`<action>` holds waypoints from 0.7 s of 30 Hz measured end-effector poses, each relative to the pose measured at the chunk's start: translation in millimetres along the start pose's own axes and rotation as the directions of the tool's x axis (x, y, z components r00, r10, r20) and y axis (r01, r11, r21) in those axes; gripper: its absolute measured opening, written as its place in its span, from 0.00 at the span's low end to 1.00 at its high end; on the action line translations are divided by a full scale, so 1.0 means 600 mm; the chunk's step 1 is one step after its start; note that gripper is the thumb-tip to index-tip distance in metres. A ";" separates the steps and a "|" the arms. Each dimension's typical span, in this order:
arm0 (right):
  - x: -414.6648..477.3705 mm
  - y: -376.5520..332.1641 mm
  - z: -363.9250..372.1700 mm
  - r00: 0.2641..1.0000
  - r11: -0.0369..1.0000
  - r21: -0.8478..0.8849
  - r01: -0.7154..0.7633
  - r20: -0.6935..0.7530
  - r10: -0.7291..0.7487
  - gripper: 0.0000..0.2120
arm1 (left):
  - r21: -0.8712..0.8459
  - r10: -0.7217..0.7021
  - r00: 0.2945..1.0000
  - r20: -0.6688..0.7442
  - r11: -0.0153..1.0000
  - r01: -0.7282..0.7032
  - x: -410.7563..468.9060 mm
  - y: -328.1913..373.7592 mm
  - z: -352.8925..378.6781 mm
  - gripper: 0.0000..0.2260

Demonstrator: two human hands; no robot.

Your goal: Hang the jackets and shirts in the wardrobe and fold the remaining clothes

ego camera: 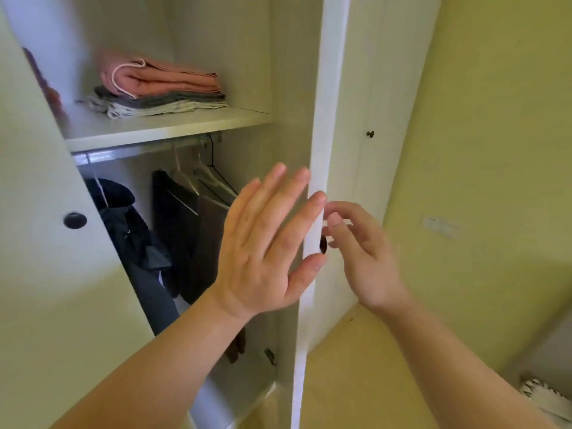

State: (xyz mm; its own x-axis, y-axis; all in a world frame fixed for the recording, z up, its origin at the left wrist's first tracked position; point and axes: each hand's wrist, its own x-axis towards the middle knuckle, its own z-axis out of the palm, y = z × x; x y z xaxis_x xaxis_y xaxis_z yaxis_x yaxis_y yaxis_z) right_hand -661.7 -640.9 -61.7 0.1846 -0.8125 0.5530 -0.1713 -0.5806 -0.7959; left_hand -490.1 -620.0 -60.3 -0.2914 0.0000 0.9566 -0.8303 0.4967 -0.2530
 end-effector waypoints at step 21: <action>0.151 -0.035 0.382 0.789 0.548 -0.630 0.551 0.607 -0.096 0.31 | 0.774 -0.549 0.757 0.354 0.627 0.093 -0.083 -0.247 -0.226 0.26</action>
State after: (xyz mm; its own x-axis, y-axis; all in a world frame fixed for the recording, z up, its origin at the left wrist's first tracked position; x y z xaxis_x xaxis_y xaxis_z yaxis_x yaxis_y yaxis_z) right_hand -419.7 -690.2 -51.1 0.7493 -0.5539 0.3629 -0.6016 -0.7985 0.0232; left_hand -288.1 -576.0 -51.0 0.0675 -0.5799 0.8119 -0.9152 -0.3601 -0.1811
